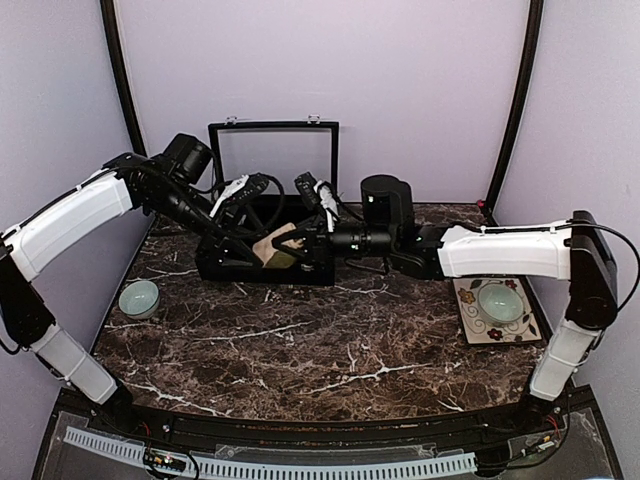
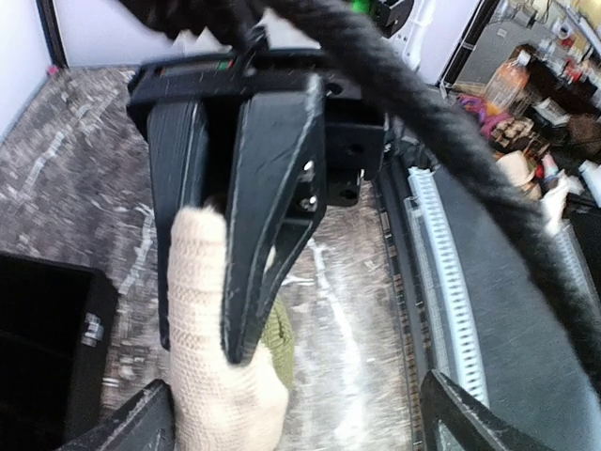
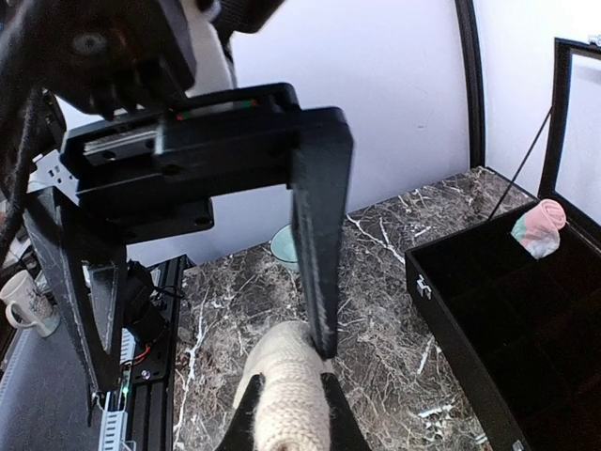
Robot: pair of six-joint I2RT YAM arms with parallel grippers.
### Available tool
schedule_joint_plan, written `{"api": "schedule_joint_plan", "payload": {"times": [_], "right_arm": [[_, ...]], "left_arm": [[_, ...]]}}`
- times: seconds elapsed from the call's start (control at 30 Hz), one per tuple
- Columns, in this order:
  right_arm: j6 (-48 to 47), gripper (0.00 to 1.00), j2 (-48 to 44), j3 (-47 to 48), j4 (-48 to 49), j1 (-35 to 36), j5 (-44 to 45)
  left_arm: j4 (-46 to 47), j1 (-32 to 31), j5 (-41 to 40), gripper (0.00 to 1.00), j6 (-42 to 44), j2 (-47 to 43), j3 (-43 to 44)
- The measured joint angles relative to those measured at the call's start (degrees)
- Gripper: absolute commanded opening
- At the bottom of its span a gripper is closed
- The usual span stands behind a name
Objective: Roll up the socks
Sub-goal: Pass from the left arm to the right, then pass from the right arm to the left
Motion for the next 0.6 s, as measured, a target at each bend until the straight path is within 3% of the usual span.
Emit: {"api": "schedule_joint_plan", "payload": {"times": [0.33,0.47,0.6], "right_arm": [[7.0,0.0,3.6,0.0,5.9,1.4,4.1],[9.9,0.0,3.8,0.0,8.9,1.7,4.3],[11.8,0.0,4.6,0.0,11.8,2.3,3.9]], "left_arm": [[8.4,-1.4,-8.8,0.76,-0.7,-1.5,-5.0],[10.9,-3.4,-13.9,0.67,-0.5,-2.5,-8.3],[12.8,-4.9,-18.1,0.24,-0.8,-3.1,-9.7]]}}
